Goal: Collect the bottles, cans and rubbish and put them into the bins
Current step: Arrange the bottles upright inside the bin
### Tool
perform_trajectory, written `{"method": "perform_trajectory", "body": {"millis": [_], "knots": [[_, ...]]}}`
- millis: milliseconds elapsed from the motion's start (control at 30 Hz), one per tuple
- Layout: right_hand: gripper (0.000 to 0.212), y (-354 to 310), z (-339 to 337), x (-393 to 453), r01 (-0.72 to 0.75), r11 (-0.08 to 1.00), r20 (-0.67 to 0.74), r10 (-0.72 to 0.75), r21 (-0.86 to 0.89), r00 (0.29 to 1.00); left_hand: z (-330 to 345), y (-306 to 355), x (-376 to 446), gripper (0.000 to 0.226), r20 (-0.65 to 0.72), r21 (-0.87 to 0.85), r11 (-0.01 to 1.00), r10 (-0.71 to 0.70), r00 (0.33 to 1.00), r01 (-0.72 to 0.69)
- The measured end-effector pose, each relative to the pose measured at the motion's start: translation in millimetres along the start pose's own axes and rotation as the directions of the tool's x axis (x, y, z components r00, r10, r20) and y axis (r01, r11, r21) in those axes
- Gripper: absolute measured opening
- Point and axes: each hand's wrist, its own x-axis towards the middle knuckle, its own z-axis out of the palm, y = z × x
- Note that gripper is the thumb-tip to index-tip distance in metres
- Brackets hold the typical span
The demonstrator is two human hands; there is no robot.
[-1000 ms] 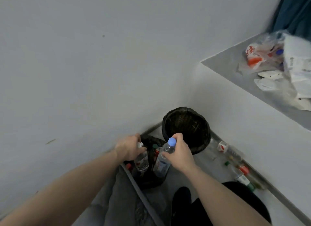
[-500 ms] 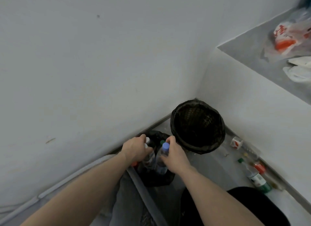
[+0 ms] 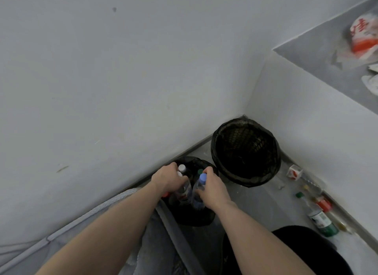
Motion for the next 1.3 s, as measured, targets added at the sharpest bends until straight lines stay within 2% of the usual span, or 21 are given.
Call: {"method": "perform_trajectory", "body": {"millis": [100,267,433,567,733,933,1000,1133,1200,1300], "knots": [[0.046,0.8,1.2,-0.4,-0.002,1.0,0.014,0.002,-0.024,1.0,0.6,1.6,-0.3,0.043,-0.017,-0.01,1.0,0.002,1.0,-0.002],[0.039,5.5,0.4,-3.8,0.014,0.99,0.068,-0.004,-0.139,0.998,4.4,10.6,-5.6,0.027,-0.087,-0.108,0.993,0.026,0.996,-0.036],[0.048,8.9,-0.9,-7.0,-0.022,0.989,0.101,0.038,-0.149,0.994,7.1,6.8,-3.9,0.043,-0.04,-0.051,0.998,-0.024,0.999,0.022],[0.049,8.8,-3.3,-9.3,-0.049,0.987,0.105,0.066,-0.153,0.992,6.9,2.4,-1.0,0.06,-0.052,-0.025,0.999,-0.042,0.998,0.041],[0.051,6.6,-5.8,-15.3,-0.067,0.984,0.12,0.088,-0.167,0.989,3.0,3.3,-3.2,0.056,-0.135,0.107,0.992,-0.05,0.99,0.065],[0.053,9.4,-13.1,-26.6,-0.101,0.987,0.105,0.114,-0.129,0.988,2.3,5.5,-10.5,0.048,-0.179,0.133,0.989,-0.033,0.983,0.057],[0.053,12.7,-14.9,-29.5,-0.118,0.986,0.101,0.131,-0.122,0.986,1.3,2.7,-9.3,0.052,-0.177,0.105,0.992,-0.044,0.983,0.064],[0.056,18.0,-19.5,-34.4,-0.129,0.983,0.128,0.146,-0.131,0.981,1.9,2.0,-9.4,0.072,-0.068,0.05,0.997,-0.056,0.996,0.059],[0.059,20.7,-21.1,-35.7,-0.138,0.981,0.144,0.158,-0.139,0.977,2.6,3.9,-11.4,0.08,-0.06,0.077,0.996,-0.04,0.997,0.045],[0.062,22.8,-21.5,-36.0,-0.142,0.98,0.168,0.164,-0.137,0.972,2.8,5.2,-12.5,0.08,-0.074,0.108,0.994,-0.026,0.997,0.034]]}}
